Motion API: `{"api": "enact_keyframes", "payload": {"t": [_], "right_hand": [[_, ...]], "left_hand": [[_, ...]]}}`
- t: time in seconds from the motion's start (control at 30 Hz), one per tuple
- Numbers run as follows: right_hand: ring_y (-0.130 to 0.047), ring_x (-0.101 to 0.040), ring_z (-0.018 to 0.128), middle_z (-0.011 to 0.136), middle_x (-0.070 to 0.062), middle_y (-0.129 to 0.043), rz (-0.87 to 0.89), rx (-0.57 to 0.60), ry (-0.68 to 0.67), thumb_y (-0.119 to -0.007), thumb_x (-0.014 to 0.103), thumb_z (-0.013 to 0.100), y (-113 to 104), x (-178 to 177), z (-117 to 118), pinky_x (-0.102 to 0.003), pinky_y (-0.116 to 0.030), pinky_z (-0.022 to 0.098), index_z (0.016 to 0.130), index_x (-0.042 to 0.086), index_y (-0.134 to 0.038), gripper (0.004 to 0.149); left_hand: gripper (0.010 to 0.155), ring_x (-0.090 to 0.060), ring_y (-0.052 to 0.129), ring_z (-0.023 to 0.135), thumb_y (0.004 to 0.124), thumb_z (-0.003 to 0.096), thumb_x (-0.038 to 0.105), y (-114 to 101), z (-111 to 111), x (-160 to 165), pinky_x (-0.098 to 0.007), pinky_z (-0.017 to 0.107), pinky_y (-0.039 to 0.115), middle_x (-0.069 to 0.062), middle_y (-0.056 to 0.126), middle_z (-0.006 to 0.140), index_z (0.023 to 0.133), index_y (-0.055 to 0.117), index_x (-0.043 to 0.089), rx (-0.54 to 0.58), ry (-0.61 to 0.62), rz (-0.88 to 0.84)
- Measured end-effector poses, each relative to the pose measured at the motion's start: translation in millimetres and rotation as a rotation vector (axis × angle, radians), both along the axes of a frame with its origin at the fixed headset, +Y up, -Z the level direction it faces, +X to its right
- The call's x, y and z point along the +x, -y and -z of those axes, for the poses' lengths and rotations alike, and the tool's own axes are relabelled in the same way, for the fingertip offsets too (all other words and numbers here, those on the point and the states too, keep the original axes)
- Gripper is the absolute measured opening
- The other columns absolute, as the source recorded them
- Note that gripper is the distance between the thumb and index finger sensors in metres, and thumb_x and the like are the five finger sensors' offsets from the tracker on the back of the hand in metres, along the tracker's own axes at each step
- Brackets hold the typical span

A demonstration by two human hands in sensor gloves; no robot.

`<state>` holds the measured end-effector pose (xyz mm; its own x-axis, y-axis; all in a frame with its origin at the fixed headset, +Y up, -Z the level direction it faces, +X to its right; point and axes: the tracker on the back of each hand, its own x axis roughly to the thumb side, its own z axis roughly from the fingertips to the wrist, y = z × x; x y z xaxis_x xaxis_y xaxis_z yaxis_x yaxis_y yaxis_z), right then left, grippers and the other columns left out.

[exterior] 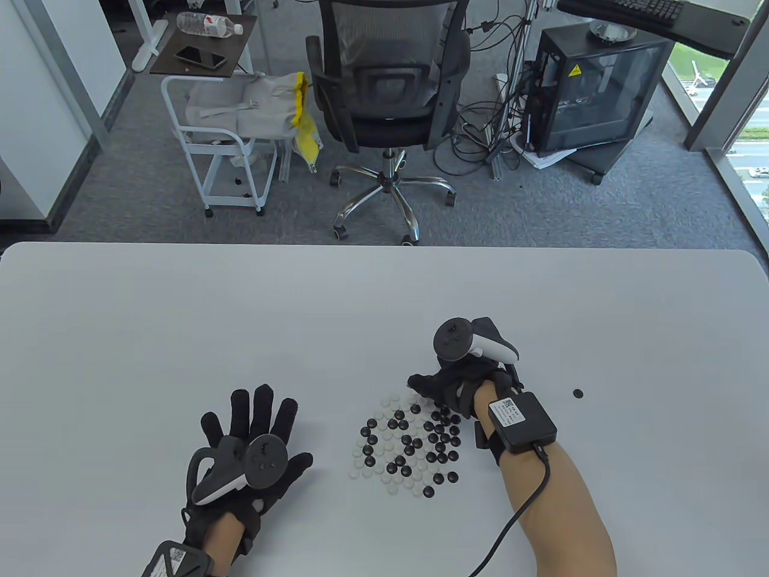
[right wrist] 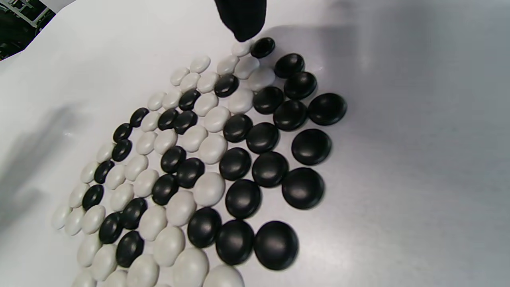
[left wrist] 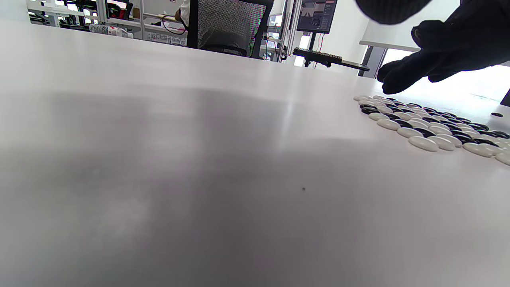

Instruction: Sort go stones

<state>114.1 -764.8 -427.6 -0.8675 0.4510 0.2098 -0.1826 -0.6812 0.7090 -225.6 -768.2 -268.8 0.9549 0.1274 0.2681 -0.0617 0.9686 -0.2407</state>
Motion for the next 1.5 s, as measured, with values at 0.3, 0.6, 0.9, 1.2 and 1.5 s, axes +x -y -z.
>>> {"api": "enact_keyframes", "payload": {"t": [0.3,0.6,0.9,1.2,1.5], "right_hand": [[0.004,-0.068,0.094,0.115,-0.04,-0.01,-0.128,0.02,0.135,-0.048,0.05,0.062,-3,47,7,-0.092,-0.007,0.052,0.112,0.008,-0.065,0.068],[0.004,-0.068,0.094,0.115,-0.041,-0.011,-0.286,0.033,0.34,-0.048,0.05,0.062,-8,120,4,-0.092,-0.006,0.052,0.112,0.006,-0.066,0.069],[0.004,-0.069,0.092,0.114,-0.042,-0.01,-0.397,0.026,0.483,-0.047,0.051,0.062,-10,168,-8,-0.092,-0.007,0.051,0.113,0.002,-0.063,0.072],[0.005,-0.069,0.092,0.113,-0.044,-0.009,-0.416,0.023,0.542,-0.047,0.051,0.062,-9,185,-12,-0.092,-0.006,0.05,0.114,0.001,-0.06,0.074],[0.005,-0.069,0.092,0.114,-0.044,-0.011,-0.192,0.072,0.359,-0.048,0.05,0.062,-30,137,-7,-0.092,-0.007,0.05,0.112,0.001,-0.066,0.072]], "left_hand": [[0.087,-0.053,-0.021,0.096,0.05,0.0586,0.064,2,1,-5,-0.083,0.049,-0.006,-0.023,-0.017,0.115,0.118,0.004,0.02,-0.016,-0.016,-0.01],[0.087,-0.053,-0.02,0.096,0.049,0.0587,0.064,3,2,3,-0.083,0.049,-0.005,-0.023,-0.017,0.115,0.118,0.004,0.02,-0.011,0.005,0.012],[0.086,-0.053,-0.02,0.097,0.05,0.0587,0.064,4,3,1,-0.083,0.049,-0.006,-0.023,-0.017,0.115,0.118,0.004,0.02,-0.023,-0.006,0.009],[0.086,-0.053,-0.02,0.097,0.049,0.0587,0.064,4,2,3,-0.083,0.049,-0.005,-0.023,-0.017,0.115,0.118,0.004,0.02,-0.023,0.001,0.016],[0.086,-0.053,-0.02,0.097,0.05,0.0587,0.064,4,3,3,-0.083,0.049,-0.005,-0.023,-0.017,0.115,0.118,0.004,0.02,-0.026,-0.002,0.016]]}}
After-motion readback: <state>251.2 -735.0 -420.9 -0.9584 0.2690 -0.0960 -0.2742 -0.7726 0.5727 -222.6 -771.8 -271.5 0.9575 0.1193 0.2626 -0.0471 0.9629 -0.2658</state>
